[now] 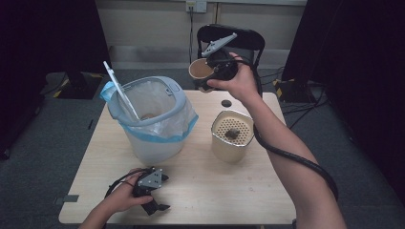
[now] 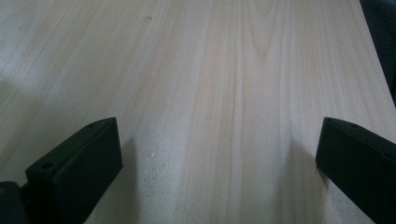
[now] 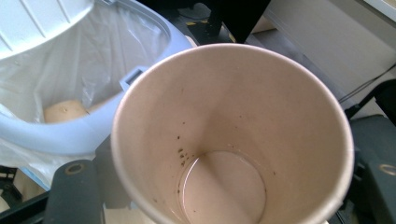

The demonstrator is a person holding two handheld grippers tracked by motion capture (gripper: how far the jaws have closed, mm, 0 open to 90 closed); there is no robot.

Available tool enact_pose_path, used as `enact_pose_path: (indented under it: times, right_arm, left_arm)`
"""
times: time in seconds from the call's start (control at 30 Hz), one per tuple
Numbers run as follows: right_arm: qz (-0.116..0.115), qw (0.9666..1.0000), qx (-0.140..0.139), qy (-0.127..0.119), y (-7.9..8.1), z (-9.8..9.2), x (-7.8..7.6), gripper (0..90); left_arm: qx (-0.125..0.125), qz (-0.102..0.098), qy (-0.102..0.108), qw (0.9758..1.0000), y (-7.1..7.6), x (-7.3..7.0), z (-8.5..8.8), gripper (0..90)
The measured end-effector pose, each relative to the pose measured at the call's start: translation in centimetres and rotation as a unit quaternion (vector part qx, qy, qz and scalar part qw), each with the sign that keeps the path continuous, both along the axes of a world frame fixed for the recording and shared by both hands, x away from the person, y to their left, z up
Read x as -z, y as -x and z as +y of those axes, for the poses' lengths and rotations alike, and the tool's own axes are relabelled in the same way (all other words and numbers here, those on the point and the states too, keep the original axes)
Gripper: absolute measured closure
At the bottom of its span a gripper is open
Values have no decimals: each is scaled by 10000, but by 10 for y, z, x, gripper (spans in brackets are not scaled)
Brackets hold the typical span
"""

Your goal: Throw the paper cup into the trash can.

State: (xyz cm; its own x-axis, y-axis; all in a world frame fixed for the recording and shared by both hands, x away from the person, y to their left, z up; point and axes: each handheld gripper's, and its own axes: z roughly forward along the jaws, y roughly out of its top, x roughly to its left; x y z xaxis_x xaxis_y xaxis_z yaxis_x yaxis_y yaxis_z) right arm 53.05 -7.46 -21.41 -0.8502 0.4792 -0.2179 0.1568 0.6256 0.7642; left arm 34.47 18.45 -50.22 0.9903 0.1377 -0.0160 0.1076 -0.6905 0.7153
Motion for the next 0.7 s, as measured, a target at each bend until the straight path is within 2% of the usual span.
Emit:
enact_pose_path:
  times: [0.37, 0.7]
  right_arm:
    - [-15, 9997, -234, -97, 7, 31, -16, 253]
    - [-28, 9986, -501, -144, 13, 57, -20, 253]
  left_arm:
    - [-2, 3, 2, 10000, 0, 0, 0, 0]
    - [5, 5, 13, 10000, 0, 0, 0, 0]
